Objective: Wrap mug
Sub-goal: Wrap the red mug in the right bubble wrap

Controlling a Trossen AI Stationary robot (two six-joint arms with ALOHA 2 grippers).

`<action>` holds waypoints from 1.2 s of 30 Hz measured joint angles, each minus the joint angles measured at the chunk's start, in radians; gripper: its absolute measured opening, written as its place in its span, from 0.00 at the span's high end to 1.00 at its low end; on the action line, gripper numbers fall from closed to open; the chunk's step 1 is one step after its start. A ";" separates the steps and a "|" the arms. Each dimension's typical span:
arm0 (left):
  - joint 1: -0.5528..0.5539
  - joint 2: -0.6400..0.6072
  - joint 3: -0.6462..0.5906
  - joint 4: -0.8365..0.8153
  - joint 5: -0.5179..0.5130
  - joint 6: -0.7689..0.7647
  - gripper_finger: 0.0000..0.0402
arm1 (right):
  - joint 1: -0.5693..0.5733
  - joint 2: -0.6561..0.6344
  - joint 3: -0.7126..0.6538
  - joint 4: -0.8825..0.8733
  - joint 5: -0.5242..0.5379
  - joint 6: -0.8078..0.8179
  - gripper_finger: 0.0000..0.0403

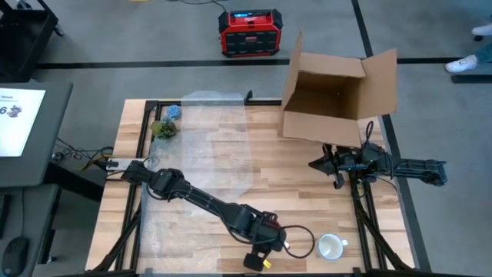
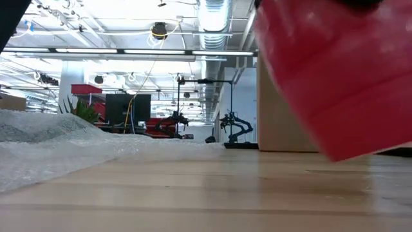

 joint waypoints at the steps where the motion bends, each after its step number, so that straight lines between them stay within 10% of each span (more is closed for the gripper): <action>1: -0.004 0.000 0.000 0.008 0.000 -0.007 1.00 | 0.000 0.000 0.000 0.000 0.000 0.000 1.00; 27: -0.083 0.002 -0.020 -0.233 -0.094 0.051 0.98 | 0.000 0.000 0.000 0.000 0.000 0.000 1.00; 36: -0.079 0.002 -0.018 -0.192 -0.097 -0.005 0.79 | 0.000 0.000 0.000 0.000 0.000 0.000 1.00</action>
